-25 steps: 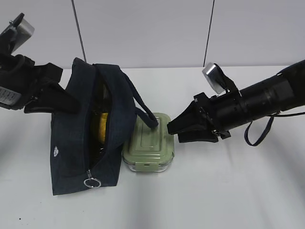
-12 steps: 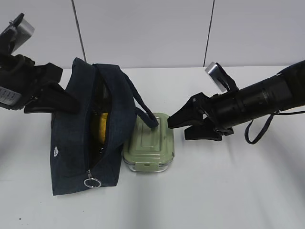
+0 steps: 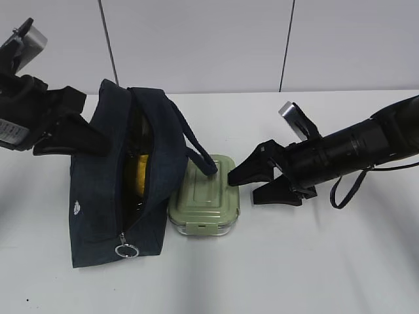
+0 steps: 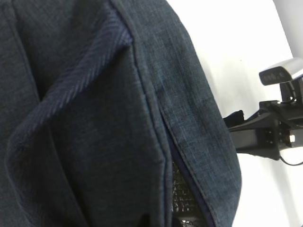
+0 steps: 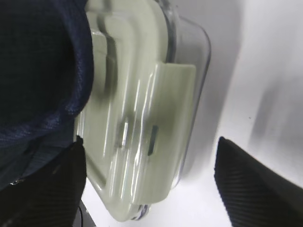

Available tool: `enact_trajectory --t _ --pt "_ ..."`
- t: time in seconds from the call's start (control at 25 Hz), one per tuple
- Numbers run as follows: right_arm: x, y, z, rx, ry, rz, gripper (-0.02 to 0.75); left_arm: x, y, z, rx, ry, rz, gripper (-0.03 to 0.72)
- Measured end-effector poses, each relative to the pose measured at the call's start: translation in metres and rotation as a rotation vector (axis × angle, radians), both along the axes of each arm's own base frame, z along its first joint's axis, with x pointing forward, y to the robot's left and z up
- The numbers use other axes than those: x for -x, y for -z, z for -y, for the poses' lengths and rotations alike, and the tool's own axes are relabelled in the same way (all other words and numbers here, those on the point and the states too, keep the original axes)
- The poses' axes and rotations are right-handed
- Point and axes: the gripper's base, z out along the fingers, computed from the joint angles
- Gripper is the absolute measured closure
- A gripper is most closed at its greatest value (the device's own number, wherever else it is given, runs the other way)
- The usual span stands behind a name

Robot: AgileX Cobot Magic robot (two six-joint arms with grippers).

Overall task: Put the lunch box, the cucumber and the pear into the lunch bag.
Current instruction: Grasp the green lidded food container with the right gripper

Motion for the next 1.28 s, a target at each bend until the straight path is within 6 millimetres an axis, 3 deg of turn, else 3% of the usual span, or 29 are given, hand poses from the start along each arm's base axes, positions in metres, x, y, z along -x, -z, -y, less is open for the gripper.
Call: enact_trajectory --t 0.28,0.8,0.92,1.12,1.28 --pt "-0.009 0.0 -0.022 0.011 -0.046 0.031 0.087 0.0 0.0 0.0 0.0 0.001 -0.001 0.687" --pt "-0.026 0.016 -0.036 0.051 -0.08 0.017 0.113 0.001 0.0 0.0 0.002 0.005 -0.005 0.687" --pt "-0.024 0.018 -0.037 0.048 -0.104 0.003 0.151 0.001 0.0 0.0 0.002 0.005 -0.005 0.687" --pt "-0.021 0.016 -0.038 0.026 -0.132 -0.014 0.303 0.0 0.0 0.0 0.001 0.003 -0.003 0.687" --pt "-0.02 0.015 -0.037 0.016 -0.145 -0.025 0.349 0.0 0.0 0.0 0.001 0.002 -0.002 0.687"
